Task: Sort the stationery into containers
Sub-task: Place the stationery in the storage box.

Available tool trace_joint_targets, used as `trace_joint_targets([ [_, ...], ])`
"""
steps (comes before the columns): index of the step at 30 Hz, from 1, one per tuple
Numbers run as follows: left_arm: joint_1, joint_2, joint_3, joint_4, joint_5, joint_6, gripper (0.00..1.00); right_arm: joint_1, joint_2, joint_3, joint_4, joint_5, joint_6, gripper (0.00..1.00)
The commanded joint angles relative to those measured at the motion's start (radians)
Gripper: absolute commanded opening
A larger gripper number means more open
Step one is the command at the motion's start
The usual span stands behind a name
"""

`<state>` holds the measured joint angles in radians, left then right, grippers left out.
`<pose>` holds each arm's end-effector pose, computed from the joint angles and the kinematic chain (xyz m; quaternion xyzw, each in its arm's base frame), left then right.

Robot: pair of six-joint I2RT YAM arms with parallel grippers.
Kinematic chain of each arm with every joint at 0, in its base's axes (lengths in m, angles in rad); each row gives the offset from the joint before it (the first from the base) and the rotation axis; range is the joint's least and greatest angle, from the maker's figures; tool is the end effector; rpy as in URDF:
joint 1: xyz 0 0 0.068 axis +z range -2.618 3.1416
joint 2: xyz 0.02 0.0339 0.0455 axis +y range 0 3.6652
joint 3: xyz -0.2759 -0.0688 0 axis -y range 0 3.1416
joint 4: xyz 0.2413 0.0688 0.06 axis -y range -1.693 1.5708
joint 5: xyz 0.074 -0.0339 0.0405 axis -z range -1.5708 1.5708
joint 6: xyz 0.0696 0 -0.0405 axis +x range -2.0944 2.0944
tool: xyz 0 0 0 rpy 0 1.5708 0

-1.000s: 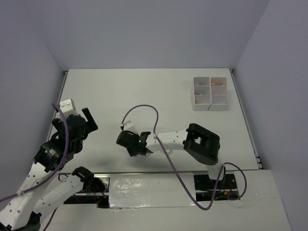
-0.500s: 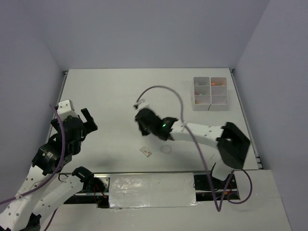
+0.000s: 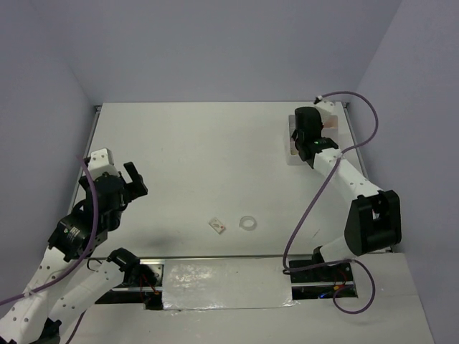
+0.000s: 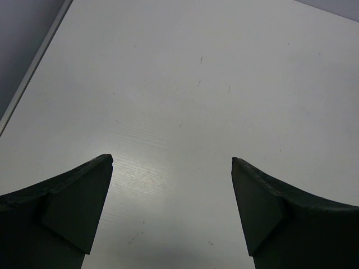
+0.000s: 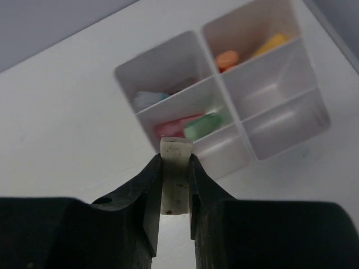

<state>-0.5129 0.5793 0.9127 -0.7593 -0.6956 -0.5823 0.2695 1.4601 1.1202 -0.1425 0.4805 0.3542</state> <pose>0.1208 -0.0169 0.3476 -0.2119 0.7834 -0.0205 0.5840 0.3529 0.0641 0.3009 0.1583 0.8250 -0.0395 0.5411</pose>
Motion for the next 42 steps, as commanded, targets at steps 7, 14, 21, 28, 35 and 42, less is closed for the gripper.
trace_joint_targets([
  [7, 0.002, 0.005, -0.005, 0.055, 0.025, 0.029, 0.99, -0.113, 0.101, 0.096, -0.215, 0.259, 0.655, 0.00],
  [14, 0.002, 0.004, -0.008, 0.061, 0.036, 0.036, 0.99, -0.119, 0.149, 0.049, -0.218, 0.202, 0.775, 0.00],
  [21, 0.002, -0.004, -0.009, 0.074, 0.059, 0.050, 0.99, -0.115, 0.191, 0.060, -0.184, 0.145, 0.763, 0.00],
  [28, 0.002, -0.009, -0.012, 0.077, 0.067, 0.053, 0.99, -0.115, 0.217, 0.064, -0.174, 0.129, 0.743, 0.08],
  [35, 0.002, -0.015, -0.014, 0.078, 0.068, 0.056, 0.99, -0.113, 0.218, 0.038, -0.138, 0.099, 0.733, 0.25],
  [42, 0.002, -0.019, -0.014, 0.080, 0.071, 0.058, 0.99, -0.115, 0.207, 0.030, -0.132, 0.105, 0.723, 0.32],
])
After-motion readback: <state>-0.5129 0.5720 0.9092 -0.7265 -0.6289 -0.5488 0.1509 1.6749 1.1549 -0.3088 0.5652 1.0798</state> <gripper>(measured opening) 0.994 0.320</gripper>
